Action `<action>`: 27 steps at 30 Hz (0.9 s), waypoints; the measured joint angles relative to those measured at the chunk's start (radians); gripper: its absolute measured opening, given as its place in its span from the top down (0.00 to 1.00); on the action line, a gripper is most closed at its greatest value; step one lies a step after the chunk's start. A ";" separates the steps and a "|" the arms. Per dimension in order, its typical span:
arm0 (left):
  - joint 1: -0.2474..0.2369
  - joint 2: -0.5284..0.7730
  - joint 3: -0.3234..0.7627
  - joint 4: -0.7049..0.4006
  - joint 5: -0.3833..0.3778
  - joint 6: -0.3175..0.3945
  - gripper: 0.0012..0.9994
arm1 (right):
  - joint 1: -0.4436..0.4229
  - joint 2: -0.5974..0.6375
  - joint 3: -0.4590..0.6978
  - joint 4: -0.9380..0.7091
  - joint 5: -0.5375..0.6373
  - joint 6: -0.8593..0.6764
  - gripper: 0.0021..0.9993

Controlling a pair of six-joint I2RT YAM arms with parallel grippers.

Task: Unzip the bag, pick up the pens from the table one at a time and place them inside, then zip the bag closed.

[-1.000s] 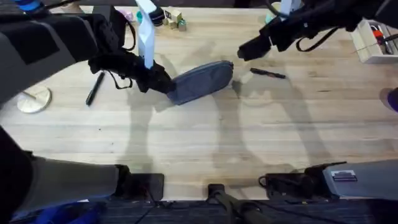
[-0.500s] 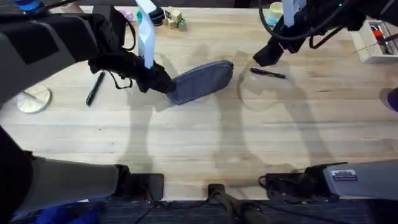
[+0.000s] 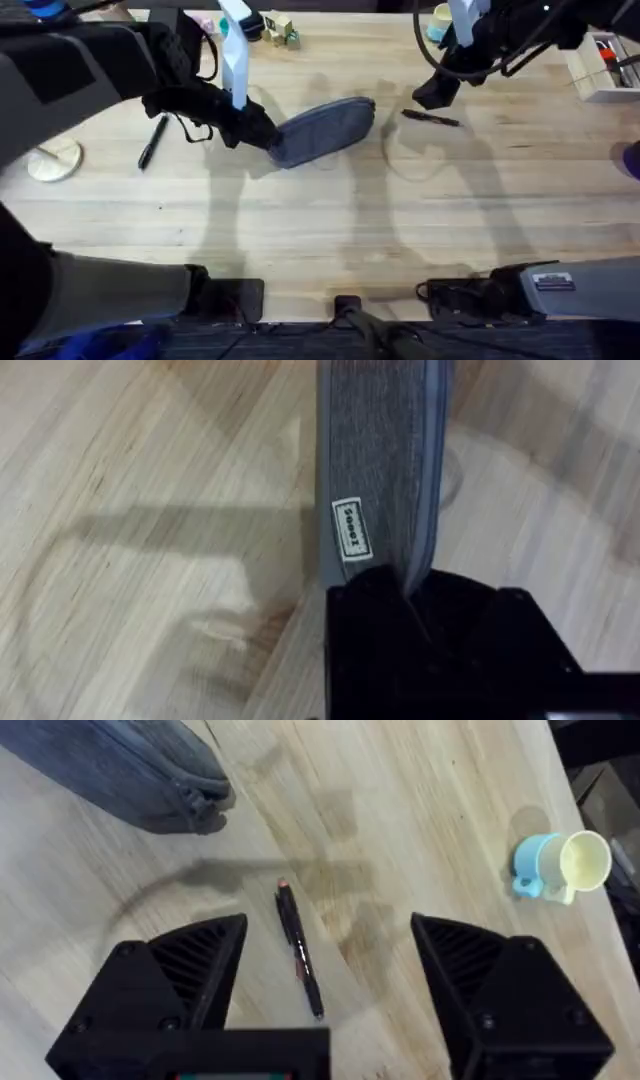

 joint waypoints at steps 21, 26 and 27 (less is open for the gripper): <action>0.000 0.000 0.000 0.004 0.000 0.000 0.96 | -0.269 0.028 0.000 -0.222 -0.739 -0.606 0.00; 0.000 0.000 0.000 0.004 0.000 0.000 0.96 | -0.266 0.053 0.000 -0.227 -0.785 -0.619 0.00; 0.000 0.000 0.000 0.003 0.000 0.000 0.96 | -0.266 0.056 0.000 -0.227 -0.790 -0.620 0.00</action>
